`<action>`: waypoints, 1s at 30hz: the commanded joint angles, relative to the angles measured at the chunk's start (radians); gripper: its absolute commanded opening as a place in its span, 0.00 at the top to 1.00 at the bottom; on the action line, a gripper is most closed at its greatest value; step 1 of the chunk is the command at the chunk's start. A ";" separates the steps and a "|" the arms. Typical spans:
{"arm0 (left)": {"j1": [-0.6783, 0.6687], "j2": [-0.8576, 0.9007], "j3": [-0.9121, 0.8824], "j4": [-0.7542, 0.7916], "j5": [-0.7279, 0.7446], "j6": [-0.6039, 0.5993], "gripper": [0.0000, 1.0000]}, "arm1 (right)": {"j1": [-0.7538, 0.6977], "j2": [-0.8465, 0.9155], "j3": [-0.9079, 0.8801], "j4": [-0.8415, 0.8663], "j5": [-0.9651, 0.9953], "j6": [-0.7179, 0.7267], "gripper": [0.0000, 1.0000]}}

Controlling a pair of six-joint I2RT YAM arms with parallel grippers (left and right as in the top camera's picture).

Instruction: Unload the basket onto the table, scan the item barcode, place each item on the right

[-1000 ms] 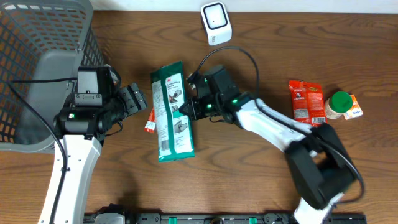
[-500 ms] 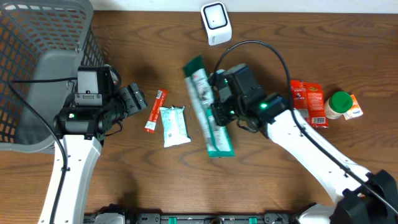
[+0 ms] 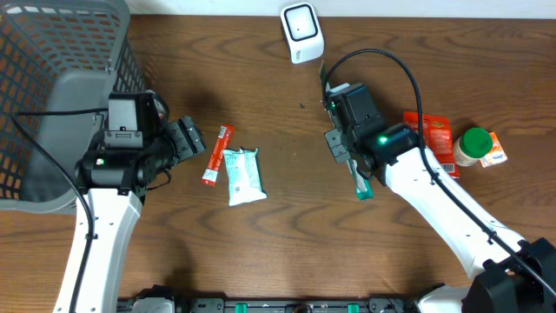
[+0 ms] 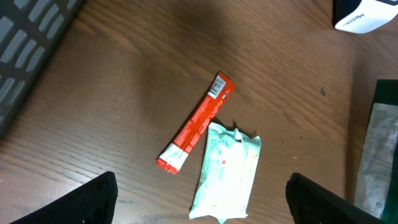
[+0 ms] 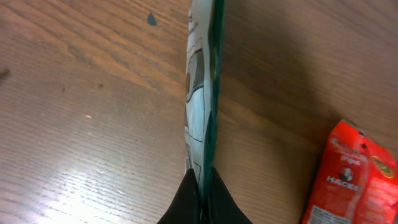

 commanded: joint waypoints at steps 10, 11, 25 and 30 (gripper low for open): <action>0.003 0.000 0.008 -0.003 -0.006 0.010 0.12 | -0.009 0.000 -0.002 0.004 0.034 -0.022 0.99; 0.003 0.000 0.007 -0.003 -0.006 0.010 0.13 | -0.010 0.000 -0.002 0.004 0.034 -0.021 0.99; 0.003 0.000 0.008 -0.003 -0.006 0.010 0.13 | -0.027 0.002 -0.002 0.022 -0.267 0.098 0.99; 0.003 0.000 0.008 -0.003 -0.006 0.010 0.13 | -0.073 0.002 -0.002 0.027 -0.441 0.204 0.99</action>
